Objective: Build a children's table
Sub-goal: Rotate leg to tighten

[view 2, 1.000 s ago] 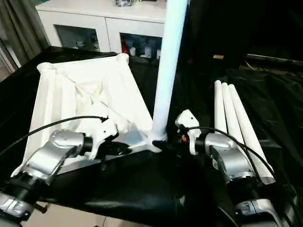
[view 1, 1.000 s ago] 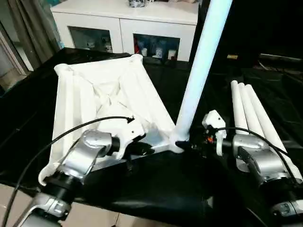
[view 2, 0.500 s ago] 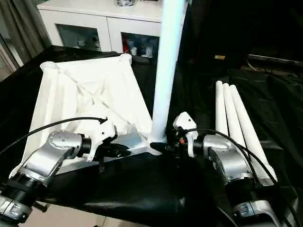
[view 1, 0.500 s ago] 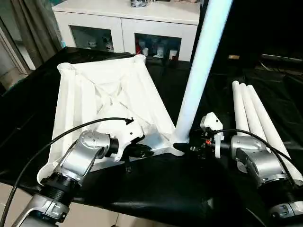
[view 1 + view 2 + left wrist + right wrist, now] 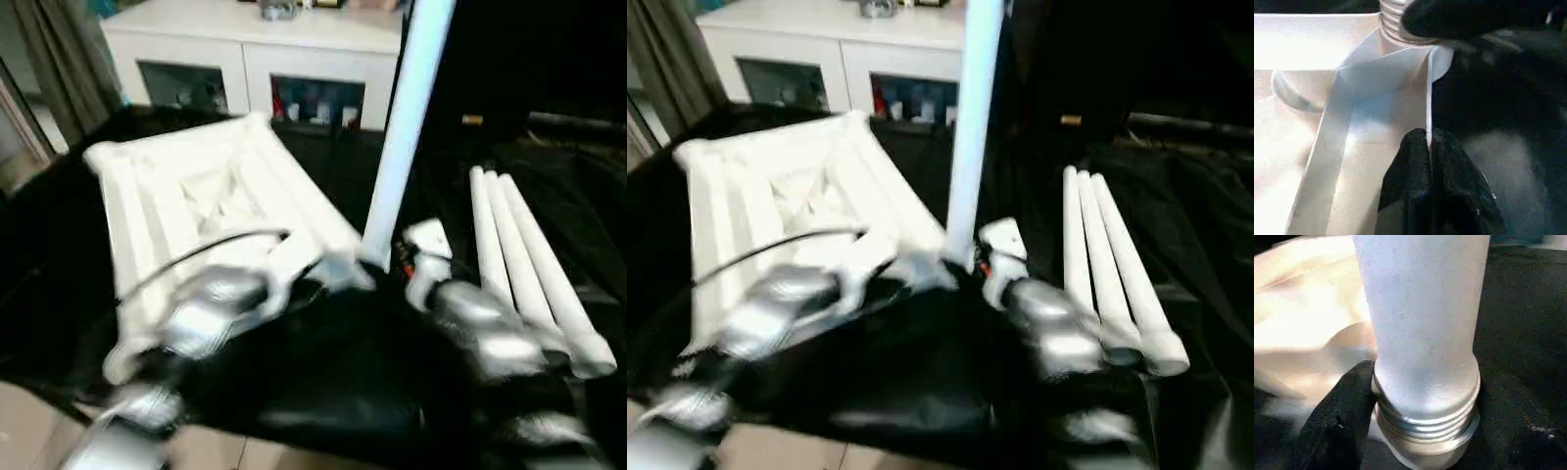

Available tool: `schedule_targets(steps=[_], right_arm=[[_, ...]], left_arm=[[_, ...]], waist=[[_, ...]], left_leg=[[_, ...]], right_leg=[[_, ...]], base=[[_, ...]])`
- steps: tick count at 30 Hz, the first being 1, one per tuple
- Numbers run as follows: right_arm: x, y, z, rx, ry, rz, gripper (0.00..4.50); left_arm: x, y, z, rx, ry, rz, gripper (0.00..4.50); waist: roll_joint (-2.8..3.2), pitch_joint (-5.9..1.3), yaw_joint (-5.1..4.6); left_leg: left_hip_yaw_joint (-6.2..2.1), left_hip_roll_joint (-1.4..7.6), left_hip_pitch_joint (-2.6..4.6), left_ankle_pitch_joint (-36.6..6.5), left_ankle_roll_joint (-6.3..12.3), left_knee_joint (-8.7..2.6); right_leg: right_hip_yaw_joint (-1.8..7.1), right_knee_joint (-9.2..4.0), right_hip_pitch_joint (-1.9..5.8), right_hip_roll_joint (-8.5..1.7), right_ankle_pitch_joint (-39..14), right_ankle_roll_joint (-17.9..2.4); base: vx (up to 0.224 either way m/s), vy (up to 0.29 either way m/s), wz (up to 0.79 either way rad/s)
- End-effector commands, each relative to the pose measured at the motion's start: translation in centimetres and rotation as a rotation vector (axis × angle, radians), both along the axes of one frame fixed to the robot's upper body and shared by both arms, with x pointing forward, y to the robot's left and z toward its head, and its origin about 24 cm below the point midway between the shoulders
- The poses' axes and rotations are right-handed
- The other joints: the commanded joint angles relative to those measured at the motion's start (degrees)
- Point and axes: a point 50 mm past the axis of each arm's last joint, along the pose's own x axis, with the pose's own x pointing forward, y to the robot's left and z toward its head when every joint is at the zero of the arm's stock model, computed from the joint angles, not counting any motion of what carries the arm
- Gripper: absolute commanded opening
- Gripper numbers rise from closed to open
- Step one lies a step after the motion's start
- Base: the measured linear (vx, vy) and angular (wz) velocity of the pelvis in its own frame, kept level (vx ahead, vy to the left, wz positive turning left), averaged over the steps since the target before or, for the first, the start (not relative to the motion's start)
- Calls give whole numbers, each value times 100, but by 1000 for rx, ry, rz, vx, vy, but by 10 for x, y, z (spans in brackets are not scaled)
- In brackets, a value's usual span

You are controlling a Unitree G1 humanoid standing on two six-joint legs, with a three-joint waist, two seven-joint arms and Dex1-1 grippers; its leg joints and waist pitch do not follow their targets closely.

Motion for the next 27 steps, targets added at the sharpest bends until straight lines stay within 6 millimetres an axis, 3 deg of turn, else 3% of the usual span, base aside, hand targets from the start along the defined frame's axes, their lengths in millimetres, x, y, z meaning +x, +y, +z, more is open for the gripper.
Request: schedule_targets(steps=[1, 6, 7, 11, 12, 13, 17, 18, 21, 22, 24, 27], right_arm=[[-4, 5, -20, -47, 101, -98, 273], [-5, 31, -12, 1, 43, 32, 273], [-5, 31, -12, 1, 43, 32, 343], [-2, 27, -7, 5, 10, 53, 355], [-1, 24, -5, 3, 0, 56, 383], [1, 14, 0, -9, -18, 74, 387], [0, -3, 6, -35, -36, 133, 391], [-5, -17, 10, -54, -33, 237, 391], [-9, -23, 12, -63, -31, 288, 391], [-14, -28, 14, -77, -28, 365, 391], [-24, -36, 17, -97, -12, 491, 391], [-30, -40, 20, -105, -1, 564, 391]], left_arm=[[5, -7, -1, 0, -1, 70, 0], [5, -17, 1, 5, -13, 39, 0], [5, -17, 1, 5, -13, 39, 0], [4, -15, 0, 10, -11, 5, 0], [3, -14, 0, 9, -11, -8, 0], [0, -9, -1, 7, -8, -36, 0], [-5, -1, -3, 3, 2, -93, 0], [-12, 8, -4, -13, 19, -162, 0], [-15, 12, -4, -14, 29, -188, 0], [-20, 17, -3, -26, 36, -232, 0], [-26, 25, -1, -39, 50, -296, 0], [-29, 30, 0, -37, 63, -320, 0]], waist=[[-19, -331, 5], [4, -361, 30], [1, -358, 29], [-17, -344, 30], [-11, -338, 31], [-47, -343, 29], [-32, -360, 50], [-28, -358, 51], [-26, -377, 71], [-11, -365, 59], [-29, -374, 85], [-14, -358, 79]], left_leg=[[-36, 142, 39, -1067, -29, -413], [-49, 153, -2, -911, 95, -414], [-46, 155, -8, -881, 137, -412], [-40, 153, -11, -978, 194, -416], [-41, 157, -6, -990, 191, -421], [-33, 156, -6, -990, 201, -417], [-35, 166, -22, -787, 300, -399], [-33, 175, -24, -745, 312, -400], [-31, 191, -20, -642, 449, -383], [-26, 181, -22, -624, 469, -389], [-36, 201, -27, -581, 538, -382], [-20, 199, -17, -611, 597, -385]], right_leg=[[231, -528, 267, -393, -1306, -1172], [225, -482, 296, -394, -739, -1167], [222, -474, 297, -391, -616, -1209], [223, -494, 302, -404, -793, -1230], [221, -501, 294, -406, -853, -1222], [224, -510, 300, -406, -905, -1210], [223, -472, 315, -409, -661, -1258], [229, -465, 308, -414, -573, -1283], [216, -420, 332, -399, -204, -1370], [209, -426, 309, -395, -164, -1423], [211, -400, 349, -404, -9, -1443], [200, -415, 310, -396, -82, -1497]], base=[[0, 0, 0], [0, 0, 0], [0, 0, 0], [0, 0, 0], [0, 0, 0], [0, 0, 0], [0, 0, 0], [0, 0, 0], [0, 0, 0], [0, 0, 0], [0, 0, 0], [0, 0, 0]])
